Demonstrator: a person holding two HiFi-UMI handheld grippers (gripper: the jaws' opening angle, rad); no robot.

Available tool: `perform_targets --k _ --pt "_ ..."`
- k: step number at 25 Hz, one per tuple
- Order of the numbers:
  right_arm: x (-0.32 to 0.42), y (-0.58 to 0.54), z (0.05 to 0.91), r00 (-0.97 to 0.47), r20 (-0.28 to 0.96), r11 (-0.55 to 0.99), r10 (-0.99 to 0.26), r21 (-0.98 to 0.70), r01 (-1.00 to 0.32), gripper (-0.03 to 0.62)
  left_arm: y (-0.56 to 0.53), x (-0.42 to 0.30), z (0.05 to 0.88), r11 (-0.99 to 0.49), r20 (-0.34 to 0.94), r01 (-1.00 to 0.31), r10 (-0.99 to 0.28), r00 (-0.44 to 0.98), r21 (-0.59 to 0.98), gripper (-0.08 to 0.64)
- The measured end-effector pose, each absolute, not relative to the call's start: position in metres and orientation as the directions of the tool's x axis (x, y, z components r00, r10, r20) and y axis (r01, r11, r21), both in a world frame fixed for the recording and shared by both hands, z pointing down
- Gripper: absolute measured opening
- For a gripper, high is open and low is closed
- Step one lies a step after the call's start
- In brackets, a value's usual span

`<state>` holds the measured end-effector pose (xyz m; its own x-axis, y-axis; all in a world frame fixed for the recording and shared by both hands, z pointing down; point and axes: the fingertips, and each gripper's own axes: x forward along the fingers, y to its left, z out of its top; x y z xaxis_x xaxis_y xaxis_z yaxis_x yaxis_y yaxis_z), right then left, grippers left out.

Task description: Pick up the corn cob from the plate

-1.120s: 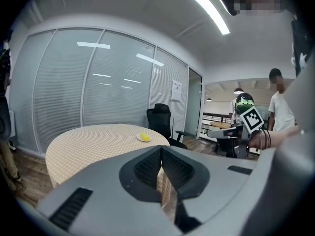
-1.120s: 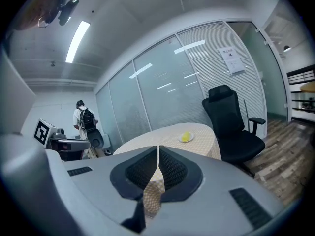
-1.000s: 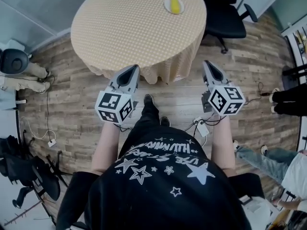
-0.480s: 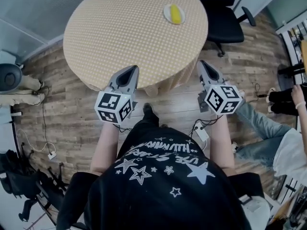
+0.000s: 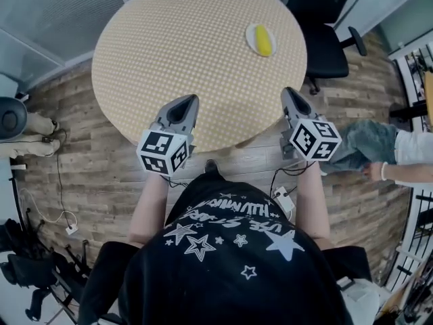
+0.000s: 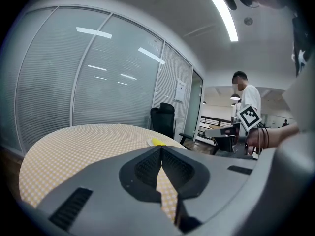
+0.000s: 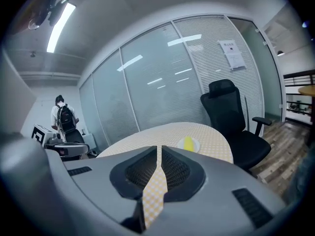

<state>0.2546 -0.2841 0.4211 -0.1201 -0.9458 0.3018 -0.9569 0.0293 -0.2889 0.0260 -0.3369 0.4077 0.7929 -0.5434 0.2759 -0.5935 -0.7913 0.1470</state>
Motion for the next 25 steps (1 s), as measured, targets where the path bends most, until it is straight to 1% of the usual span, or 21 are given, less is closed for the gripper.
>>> perform_targets --k 7,12,19,22,24,25 --pt "0.246 -0.312 0.43 -0.077 0.339 -0.029 -0.938 -0.298 -0.954 0.031 -0.375 0.018 0.415 -0.818 0.281 -0.552 -0.498 0.82 0.161 0.006" --pt "0.249 -0.313 0.44 -0.056 0.375 -0.067 -0.925 -0.305 -0.95 0.032 -0.383 0.018 0.422 -0.824 0.291 -0.537 -0.478 0.829 0.178 0.006" --pt "0.271 -0.344 0.448 -0.074 0.409 -0.061 -0.91 -0.309 -0.949 0.035 -0.396 0.022 0.426 -0.805 0.296 -0.563 -0.501 0.813 0.186 0.006" --pt "0.282 -0.369 0.458 -0.096 0.448 -0.056 -0.889 -0.315 -0.947 0.056 -0.407 0.023 0.427 -0.785 0.305 -0.591 -0.525 0.795 0.187 0.006" --pt "0.289 -0.387 0.46 -0.108 0.466 -0.049 -0.878 -0.311 -0.949 0.096 -0.415 0.026 0.429 -0.773 0.311 -0.605 -0.537 0.784 0.19 0.006" --pt "0.293 -0.397 0.463 -0.115 0.475 -0.045 -0.873 -0.312 -0.949 0.127 -0.419 0.028 0.43 -0.767 0.316 -0.612 -0.543 0.778 0.19 0.006"
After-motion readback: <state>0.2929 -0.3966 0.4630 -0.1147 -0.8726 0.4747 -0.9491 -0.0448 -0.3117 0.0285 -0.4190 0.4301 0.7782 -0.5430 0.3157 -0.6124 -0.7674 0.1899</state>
